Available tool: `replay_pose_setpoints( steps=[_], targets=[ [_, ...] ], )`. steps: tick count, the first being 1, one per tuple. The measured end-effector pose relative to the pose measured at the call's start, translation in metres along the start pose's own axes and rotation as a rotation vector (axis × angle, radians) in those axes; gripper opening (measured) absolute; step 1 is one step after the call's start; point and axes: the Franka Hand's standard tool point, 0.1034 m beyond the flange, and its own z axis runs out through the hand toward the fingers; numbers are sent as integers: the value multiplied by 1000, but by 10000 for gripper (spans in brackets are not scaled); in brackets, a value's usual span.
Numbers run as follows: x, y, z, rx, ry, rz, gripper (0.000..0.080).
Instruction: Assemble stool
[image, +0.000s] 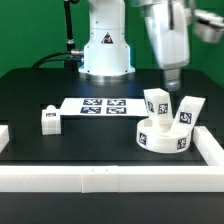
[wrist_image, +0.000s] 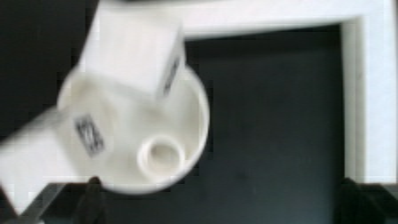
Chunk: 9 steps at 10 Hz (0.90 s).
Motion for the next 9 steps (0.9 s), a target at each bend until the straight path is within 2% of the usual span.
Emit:
replay_pose_setpoints(
  steps=[1,2,7,8,9],
  targets=[
    [21,-5,-2,21,18,-55,649],
    [29,-9,-3,45,24,-61,649],
    [29,-8,-1,40,26,-76,649],
    [46,-7,0,24,42,-226,649],
    [71,-6,1,21,56,-280,649]
  ],
)
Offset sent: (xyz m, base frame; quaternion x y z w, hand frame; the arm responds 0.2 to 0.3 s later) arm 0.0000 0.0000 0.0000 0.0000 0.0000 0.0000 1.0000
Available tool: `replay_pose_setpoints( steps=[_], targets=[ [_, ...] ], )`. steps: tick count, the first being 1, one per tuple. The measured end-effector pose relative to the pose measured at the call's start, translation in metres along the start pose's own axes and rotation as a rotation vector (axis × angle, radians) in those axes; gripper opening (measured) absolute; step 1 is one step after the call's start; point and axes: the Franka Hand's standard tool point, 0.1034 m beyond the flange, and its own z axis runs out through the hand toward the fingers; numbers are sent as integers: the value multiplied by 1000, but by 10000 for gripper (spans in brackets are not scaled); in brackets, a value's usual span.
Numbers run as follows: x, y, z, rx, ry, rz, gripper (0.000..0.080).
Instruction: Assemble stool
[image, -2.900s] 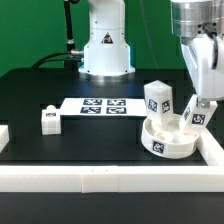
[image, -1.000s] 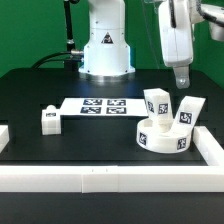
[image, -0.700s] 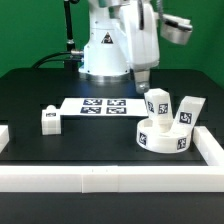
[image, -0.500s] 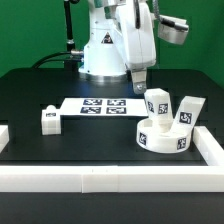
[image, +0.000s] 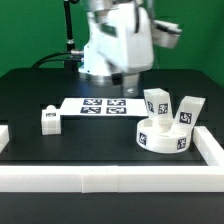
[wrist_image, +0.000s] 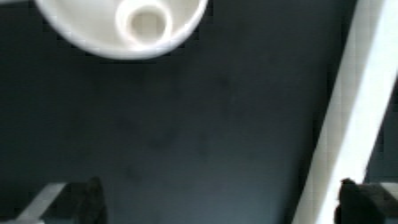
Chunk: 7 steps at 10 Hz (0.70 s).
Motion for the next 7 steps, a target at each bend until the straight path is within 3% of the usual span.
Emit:
replay_pose_setpoints(
  steps=[2,5,6,7],
  targets=[
    [30,12,3,17,30,-1,649],
    [28,11,3,11,31,-95,649],
    [28,11,4,1,43,-235,649],
    [26,10,7,-31,73,-439,649]
  ],
)
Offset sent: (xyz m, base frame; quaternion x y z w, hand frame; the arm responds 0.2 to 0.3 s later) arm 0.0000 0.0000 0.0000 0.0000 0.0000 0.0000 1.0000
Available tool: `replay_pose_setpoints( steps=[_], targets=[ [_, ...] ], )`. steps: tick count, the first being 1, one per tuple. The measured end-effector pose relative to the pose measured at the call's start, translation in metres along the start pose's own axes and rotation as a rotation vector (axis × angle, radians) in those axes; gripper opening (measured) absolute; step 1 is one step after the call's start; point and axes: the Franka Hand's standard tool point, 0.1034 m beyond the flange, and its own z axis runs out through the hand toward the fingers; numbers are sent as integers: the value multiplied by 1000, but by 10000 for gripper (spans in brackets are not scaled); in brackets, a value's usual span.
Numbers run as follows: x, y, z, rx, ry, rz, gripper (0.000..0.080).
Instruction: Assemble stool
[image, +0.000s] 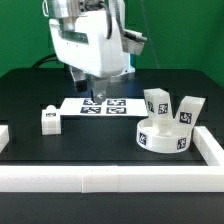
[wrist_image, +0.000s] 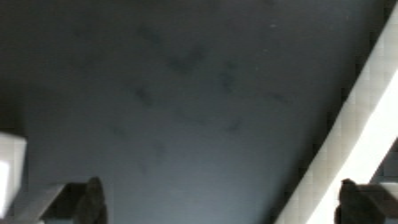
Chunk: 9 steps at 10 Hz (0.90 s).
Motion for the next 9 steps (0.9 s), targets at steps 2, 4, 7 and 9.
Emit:
replay_pose_setpoints(
  steps=[2,4,7,9],
  targets=[
    [-1,1,7,-64,23,-343,649],
    [1,4,9,-71,15,-521,649],
    [3,8,9,-75,2,-807,649],
    [19,39,18,-57,-11,-839,649]
  ],
)
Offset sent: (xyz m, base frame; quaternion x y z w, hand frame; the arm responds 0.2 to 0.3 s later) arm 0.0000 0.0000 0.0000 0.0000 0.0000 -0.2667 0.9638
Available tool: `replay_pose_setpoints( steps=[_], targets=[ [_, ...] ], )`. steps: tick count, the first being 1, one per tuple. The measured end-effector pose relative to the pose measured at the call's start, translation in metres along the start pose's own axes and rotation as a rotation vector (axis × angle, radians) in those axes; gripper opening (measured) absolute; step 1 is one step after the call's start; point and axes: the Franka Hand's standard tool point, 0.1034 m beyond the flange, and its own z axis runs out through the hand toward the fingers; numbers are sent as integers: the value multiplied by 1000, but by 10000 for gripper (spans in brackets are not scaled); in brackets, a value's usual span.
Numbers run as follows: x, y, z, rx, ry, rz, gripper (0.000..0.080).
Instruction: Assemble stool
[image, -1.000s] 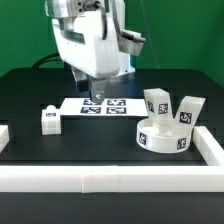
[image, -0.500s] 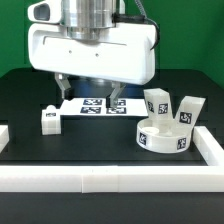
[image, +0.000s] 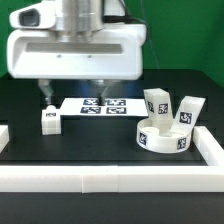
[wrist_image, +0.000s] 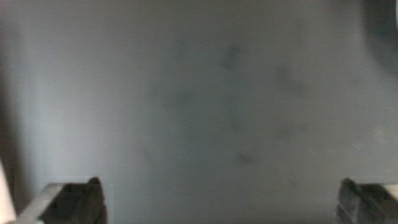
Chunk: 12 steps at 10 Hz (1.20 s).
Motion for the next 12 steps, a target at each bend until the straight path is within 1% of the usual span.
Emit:
replay_pose_setpoints(
  steps=[1,2,3,4,5,6,7,8,9,10,11,12],
  targets=[
    [-11,16,7,-4,-2,-14,649],
    [-20,26,13,-8,-9,-6,649],
    [-23,23,13,0,-50,3,649],
    [-20,23,12,-4,-40,2,649],
    [-27,20,14,13,-96,11,649],
    [-30,17,14,25,-184,10,649],
    [-31,17,14,29,-298,5,649],
    [-32,24,18,-19,-383,-56,649],
    [-40,28,25,-11,-475,-90,649],
    [-39,33,32,-10,-493,-138,649],
    [-50,31,32,-2,-590,-117,649],
    [-54,31,31,-7,-697,-111,649]
  ],
)
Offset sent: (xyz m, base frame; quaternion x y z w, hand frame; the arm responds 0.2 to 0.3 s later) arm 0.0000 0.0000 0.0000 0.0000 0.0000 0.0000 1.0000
